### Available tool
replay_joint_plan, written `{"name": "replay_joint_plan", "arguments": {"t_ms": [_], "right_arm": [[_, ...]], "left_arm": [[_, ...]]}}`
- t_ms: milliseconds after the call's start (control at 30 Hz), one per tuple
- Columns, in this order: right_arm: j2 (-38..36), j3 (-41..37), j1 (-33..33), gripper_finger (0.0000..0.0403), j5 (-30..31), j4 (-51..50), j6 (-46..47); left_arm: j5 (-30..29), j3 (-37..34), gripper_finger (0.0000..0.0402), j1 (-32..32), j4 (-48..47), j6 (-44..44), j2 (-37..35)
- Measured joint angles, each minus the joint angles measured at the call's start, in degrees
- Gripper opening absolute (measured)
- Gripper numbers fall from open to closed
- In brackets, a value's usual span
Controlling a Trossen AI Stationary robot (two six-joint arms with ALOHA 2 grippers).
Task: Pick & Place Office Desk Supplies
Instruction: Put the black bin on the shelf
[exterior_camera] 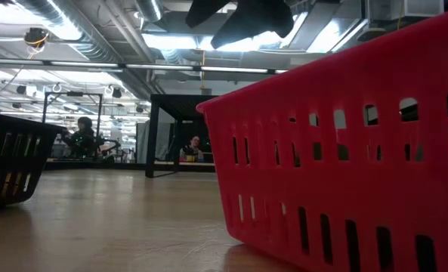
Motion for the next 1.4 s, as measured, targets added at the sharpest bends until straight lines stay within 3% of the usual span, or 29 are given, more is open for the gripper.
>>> {"name": "replay_joint_plan", "arguments": {"t_ms": [167, 467, 667, 800, 967, 1400], "right_arm": [[0.0, 0.0, 0.4, 0.026, -0.5, -0.4, 1.2], [0.0, 0.0, 0.5, 0.026, -0.5, -0.8, 1.2], [0.0, 0.0, 0.5, 0.026, -0.5, -0.8, 1.2], [0.0, 0.0, 0.5, 0.026, -0.5, -0.8, 1.2], [0.0, 0.0, 0.5, 0.026, -0.2, -0.8, 1.2], [0.0, 0.0, 0.4, 0.026, -0.2, -0.9, -0.3]], "left_arm": [[2.9, 2.2, 0.0155, -0.1, -1.0, 0.0, 2.4], [1.7, 1.8, 0.0155, -0.1, -1.2, -2.6, 3.4], [4.3, 1.6, 0.0153, 0.0, -1.4, -1.0, 6.8], [2.3, 1.6, 0.0113, 0.0, -1.7, 1.8, 6.7], [-1.8, 1.6, 0.0016, 0.0, -5.5, 4.4, 5.7], [-8.9, 4.6, 0.0003, 0.4, -17.2, 5.4, -1.3]]}}
